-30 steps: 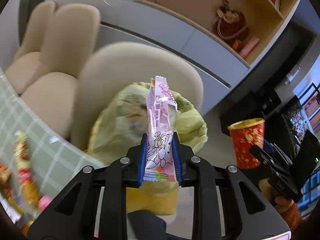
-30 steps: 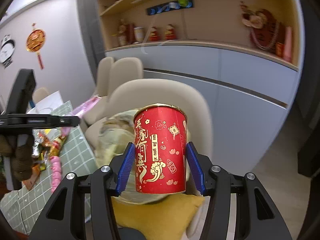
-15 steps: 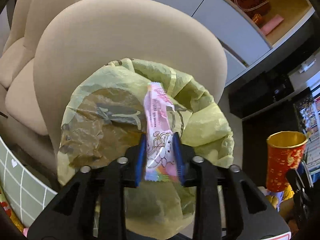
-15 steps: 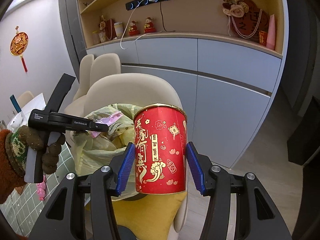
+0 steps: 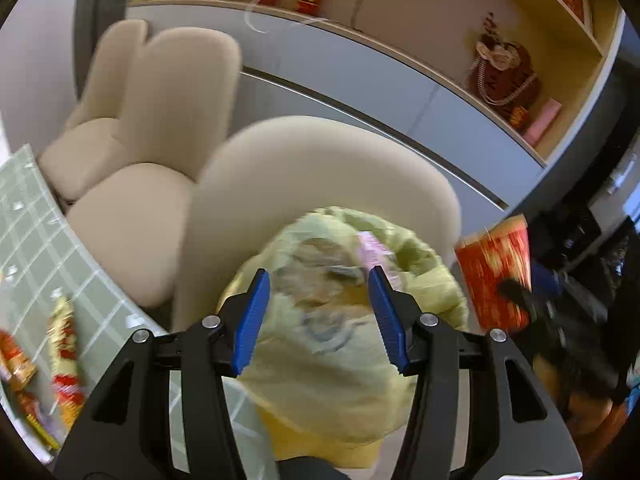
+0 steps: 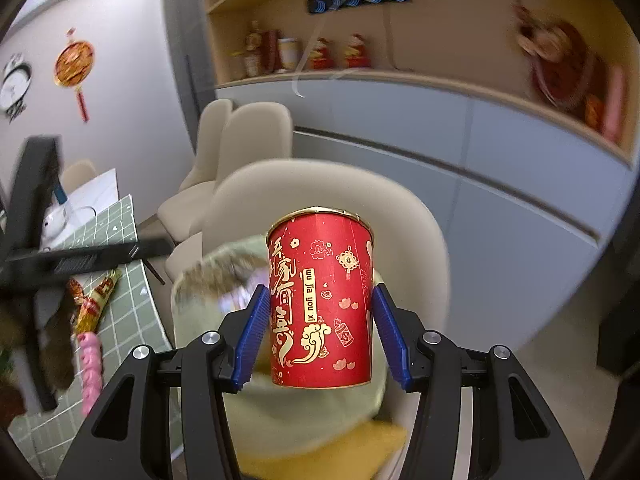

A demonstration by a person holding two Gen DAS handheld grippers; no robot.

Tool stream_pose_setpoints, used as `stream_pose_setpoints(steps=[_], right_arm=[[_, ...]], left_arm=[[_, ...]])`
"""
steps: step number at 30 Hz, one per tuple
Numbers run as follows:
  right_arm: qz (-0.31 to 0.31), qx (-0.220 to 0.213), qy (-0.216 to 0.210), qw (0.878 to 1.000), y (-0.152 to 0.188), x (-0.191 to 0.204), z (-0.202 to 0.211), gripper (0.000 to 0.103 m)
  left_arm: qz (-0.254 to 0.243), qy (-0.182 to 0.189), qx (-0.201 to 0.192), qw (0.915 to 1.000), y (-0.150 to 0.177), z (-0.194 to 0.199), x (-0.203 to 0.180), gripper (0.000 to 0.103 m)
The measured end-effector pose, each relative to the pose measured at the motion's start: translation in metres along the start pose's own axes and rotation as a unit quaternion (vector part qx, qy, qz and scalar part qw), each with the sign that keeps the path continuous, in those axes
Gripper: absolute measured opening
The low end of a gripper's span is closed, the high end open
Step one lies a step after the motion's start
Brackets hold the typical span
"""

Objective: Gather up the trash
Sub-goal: 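Carry both items to the lined bin and open both grippers to drop them, then grasp the yellow chip bag with the left gripper while the right grasps the sausage snack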

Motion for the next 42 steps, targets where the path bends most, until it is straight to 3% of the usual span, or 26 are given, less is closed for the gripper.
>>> stream_pose_setpoints(steps=[3, 7, 9, 12, 16, 21, 25, 28, 35, 42], right_arm=[[-0.003, 0.037, -0.011, 0.999, -0.020, 0.008, -0.045, 0.050], [-0.028, 0.160, -0.055, 0.985, 0.003, 0.031, -0.118, 0.050], [-0.017, 0.188, -0.081, 0.979, 0.021, 0.050, -0.124, 0.049], [0.008, 0.197, -0.089, 0.976, 0.034, 0.070, -0.121, 0.049], [-0.004, 0.189, -0.068, 0.980, 0.035, 0.059, -0.116, 0.049], [-0.036, 0.157, -0.089, 0.983, 0.025, 0.046, -0.105, 0.053], [-0.023, 0.128, -0.057, 0.990, 0.021, 0.039, -0.090, 0.054], [-0.024, 0.112, -0.044, 0.992, 0.022, 0.035, -0.071, 0.054], [-0.024, 0.074, -0.066, 0.995, 0.024, 0.040, -0.021, 0.055], [0.032, 0.032, -0.091, 0.995, 0.025, 0.088, 0.026, 0.055]], left_arm=[[0.023, 0.003, -0.001, 0.9997, 0.010, 0.008, 0.011, 0.049], [0.032, -0.005, -0.005, 0.9995, 0.021, 0.021, 0.025, 0.049], [0.030, -0.015, -0.010, 0.9994, 0.025, 0.025, 0.031, 0.049], [0.033, -0.025, -0.009, 0.9991, 0.032, 0.024, 0.042, 0.049], [0.048, -0.018, 0.001, 0.9987, 0.037, 0.015, 0.050, 0.049], [0.053, -0.008, 0.010, 0.9985, 0.043, 0.008, 0.055, 0.049], [0.055, -0.011, 0.008, 0.9984, 0.049, 0.011, 0.056, 0.049], [0.054, -0.027, -0.002, 0.9982, 0.052, 0.020, 0.057, 0.049], [0.051, -0.074, -0.025, 0.9957, 0.078, 0.050, 0.062, 0.049], [0.071, -0.137, -0.051, 0.9868, 0.122, 0.105, 0.096, 0.049]])
Point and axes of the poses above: each gripper's, at about its wrist camera, not at the fingertips, and z roughly against the way its jaws point, x to its left, y to its underside, the point moved 7 cm from there along -z, roughly the way its jaws point, and after that the axes turned 9 degrees about x, right-handed, at the moved point
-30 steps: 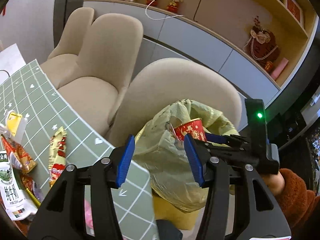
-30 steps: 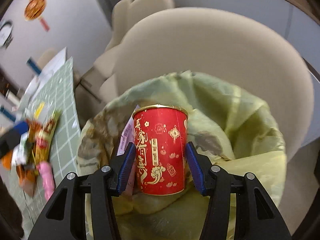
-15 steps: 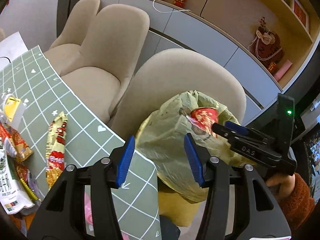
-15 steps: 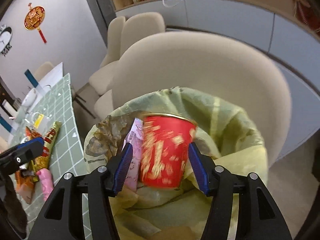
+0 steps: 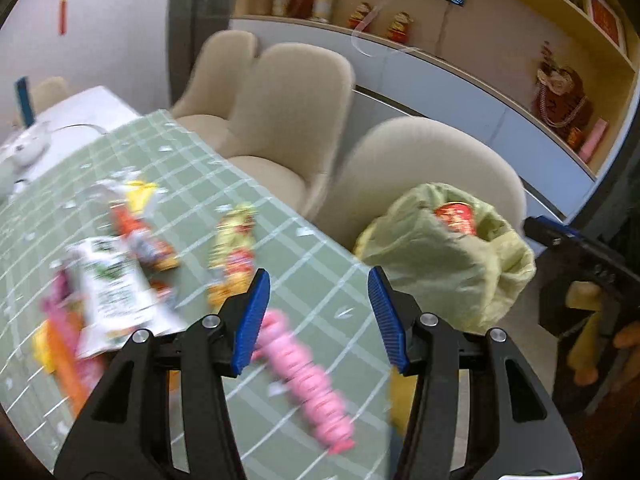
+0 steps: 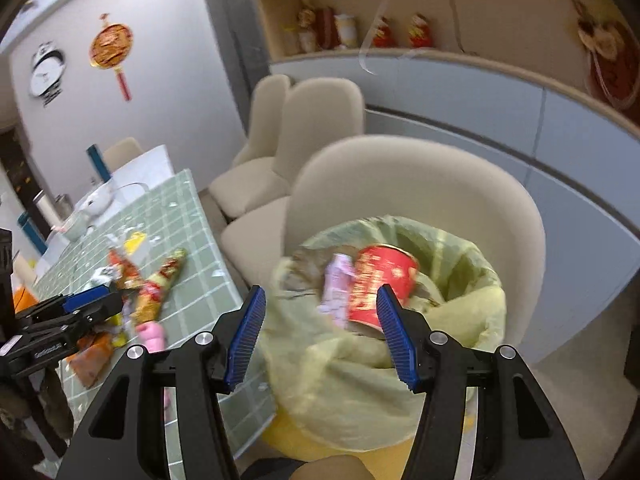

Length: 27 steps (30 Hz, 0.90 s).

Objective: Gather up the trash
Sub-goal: 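Grasp the yellow chip bag with the left gripper while the right grasps the sausage snack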

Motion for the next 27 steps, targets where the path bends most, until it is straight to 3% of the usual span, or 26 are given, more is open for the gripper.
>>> stream_pose_setpoints(steps=[7, 18, 21, 25, 27], right_arm=[[0.039, 0.003, -0.037, 0.999, 0.003, 0.068, -0.008, 0.055], [0.076, 0.026, -0.056, 0.995, 0.032, 0.145, -0.030, 0.055], [0.089, 0.035, -0.051, 0.994, 0.045, 0.157, -0.037, 0.055], [0.090, 0.050, -0.047, 0.994, 0.058, 0.161, -0.044, 0.055], [0.090, 0.058, -0.042, 0.993, 0.064, 0.162, -0.049, 0.055]], left_arm=[[0.081, -0.078, -0.027, 0.9933, 0.035, 0.051, 0.097, 0.049], [0.199, -0.168, -0.048, 0.9643, 0.080, 0.101, 0.235, 0.049], [0.201, -0.167, -0.036, 0.9645, 0.088, 0.098, 0.252, 0.049], [0.212, -0.096, -0.006, 0.9725, 0.099, 0.077, 0.251, 0.049], [0.207, -0.083, 0.002, 0.9749, 0.101, 0.066, 0.245, 0.049]])
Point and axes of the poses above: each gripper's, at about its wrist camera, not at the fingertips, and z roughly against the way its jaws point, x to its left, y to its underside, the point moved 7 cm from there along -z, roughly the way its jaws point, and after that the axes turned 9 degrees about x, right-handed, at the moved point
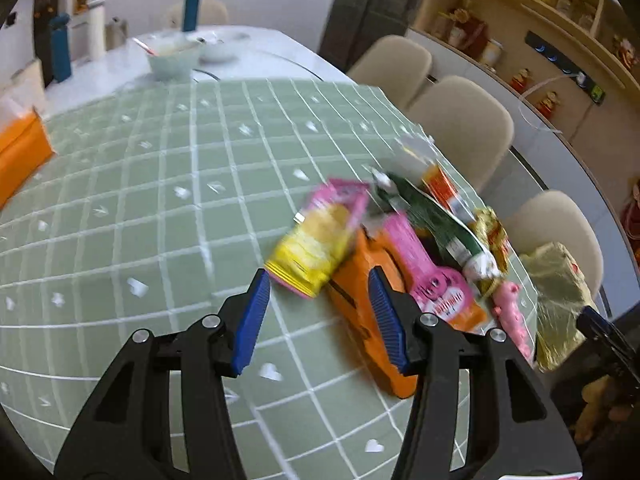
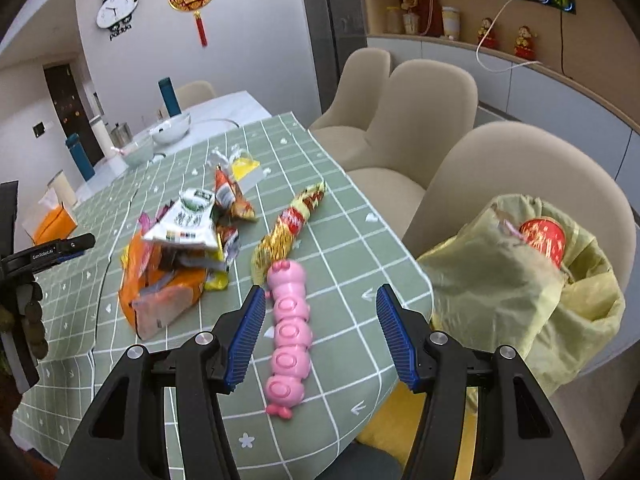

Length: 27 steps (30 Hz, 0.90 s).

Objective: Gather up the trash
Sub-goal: 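Grasp the yellow chip bag with the left gripper while the right grasps the sausage snack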

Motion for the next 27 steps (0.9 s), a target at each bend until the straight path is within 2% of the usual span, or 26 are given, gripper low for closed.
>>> stream_pose_setpoints(steps=[3, 8, 10, 13, 16, 21, 25, 27], right_arm=[[0.000, 0.013, 0.013, 1.000, 0.007, -0.002, -0.006, 0.055], [-0.004, 0.022, 0.015, 1.000, 0.013, -0.004, -0.011, 0.055], [-0.008, 0.022, 0.011, 1.000, 0.015, -0.005, -0.012, 0.055], [-0.011, 0.022, 0.009, 1.000, 0.016, -0.005, -0.012, 0.055], [-0.004, 0.036, 0.024, 0.999, 0.020, -0.006, -0.019, 0.055], [0.008, 0.042, 0.036, 0.998, 0.018, -0.003, -0.024, 0.055], [0.031, 0.057, 0.032, 0.997, 0.012, 0.002, -0.030, 0.055], [0.039, 0.059, 0.018, 0.997, 0.003, 0.007, -0.032, 0.055]], left_arm=[[-0.013, -0.009, 0.000, 0.9999, -0.001, -0.012, -0.008, 0.049], [-0.014, 0.006, 0.004, 0.9999, -0.022, -0.030, -0.004, 0.049], [-0.017, -0.012, 0.013, 0.9997, -0.035, -0.043, 0.006, 0.049], [-0.010, -0.011, 0.035, 0.9993, -0.039, -0.061, 0.017, 0.049], [-0.014, -0.001, 0.046, 0.9989, -0.038, -0.075, 0.018, 0.049], [-0.026, -0.029, 0.063, 0.9973, -0.033, -0.094, 0.018, 0.046], [-0.026, -0.041, 0.067, 0.9965, -0.025, -0.091, 0.018, 0.037], [-0.016, -0.030, 0.071, 0.9969, -0.021, -0.087, 0.018, 0.037]])
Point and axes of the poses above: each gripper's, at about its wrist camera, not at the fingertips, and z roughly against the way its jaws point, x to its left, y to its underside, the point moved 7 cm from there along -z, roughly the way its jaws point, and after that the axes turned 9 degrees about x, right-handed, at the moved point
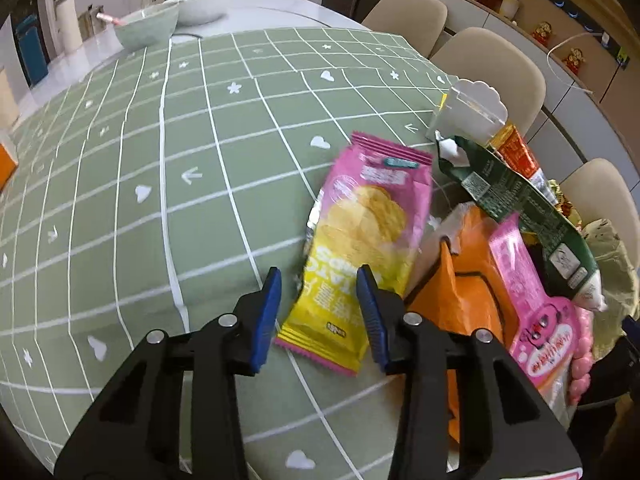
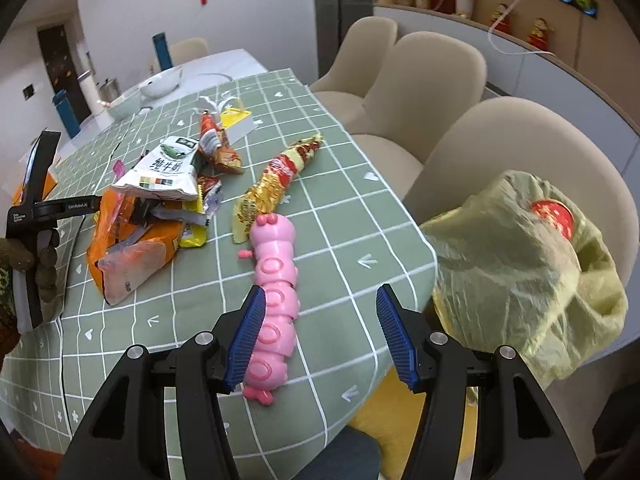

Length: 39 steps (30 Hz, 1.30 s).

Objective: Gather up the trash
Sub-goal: 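Grasp the yellow chip bag with the left gripper while the right grasps the sausage snack, then carry the chip bag and sausage snack to the bin and release both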

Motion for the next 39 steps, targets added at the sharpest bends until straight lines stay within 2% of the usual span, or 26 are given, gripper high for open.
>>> stream_pose_setpoints(steps=[4, 6, 11, 14, 17, 18, 19, 21, 27, 33, 34, 37, 39], right_arm=[[0.004, -0.025, -0.048, 0.998, -0.032, 0.006, -0.001, 0.055], [-0.013, -0.038, -0.065, 0.997, -0.051, 0.003, -0.010, 0.055], [-0.066, -0.013, -0.087, 0.994, -0.092, 0.000, -0.062, 0.055], [-0.069, 0.014, -0.079, 0.994, -0.107, 0.002, -0.089, 0.045], [-0.068, 0.037, -0.080, 0.994, -0.113, 0.006, -0.108, 0.042], [-0.066, 0.045, -0.081, 0.993, -0.112, 0.008, -0.112, 0.029], [-0.062, 0.052, -0.087, 0.993, -0.111, 0.010, -0.115, 0.025], [-0.053, 0.044, -0.097, 0.993, -0.111, 0.014, -0.109, 0.020], [-0.040, 0.007, -0.130, 0.991, -0.105, 0.025, -0.065, 0.019], [-0.026, -0.038, -0.129, 0.991, -0.094, 0.028, -0.020, 0.019], [-0.024, -0.044, -0.127, 0.991, -0.091, 0.029, -0.015, 0.019], [-0.022, -0.054, -0.121, 0.991, -0.082, 0.029, -0.004, 0.019], [-0.023, -0.057, -0.126, 0.990, -0.079, 0.029, 0.001, 0.019]], left_arm=[[0.025, 0.032, -0.014, 0.9991, 0.004, 0.012, 0.000, 0.037], [0.036, 0.040, -0.020, 0.9983, 0.006, 0.018, 0.002, 0.037], [0.042, 0.028, -0.032, 0.9982, 0.010, 0.031, 0.007, 0.037], [0.048, 0.028, -0.034, 0.9979, 0.015, 0.036, 0.013, 0.037], [0.071, 0.042, -0.030, 0.9961, 0.022, 0.037, 0.022, 0.037], [0.079, 0.047, -0.028, 0.9953, 0.024, 0.037, 0.024, 0.037], [0.087, 0.051, -0.026, 0.9946, 0.025, 0.037, 0.027, 0.037], [0.092, 0.051, -0.024, 0.9941, 0.025, 0.035, 0.029, 0.037], [0.077, 0.052, -0.028, 0.9953, 0.017, 0.028, 0.022, 0.037], [0.054, 0.038, -0.015, 0.9977, 0.005, 0.010, 0.013, 0.037], [0.054, 0.041, -0.012, 0.9976, 0.005, 0.008, 0.011, 0.036], [0.048, 0.047, -0.008, 0.9977, 0.005, 0.005, 0.004, 0.017], [0.048, 0.043, -0.017, 0.9978, 0.004, 0.008, 0.001, 0.013]])
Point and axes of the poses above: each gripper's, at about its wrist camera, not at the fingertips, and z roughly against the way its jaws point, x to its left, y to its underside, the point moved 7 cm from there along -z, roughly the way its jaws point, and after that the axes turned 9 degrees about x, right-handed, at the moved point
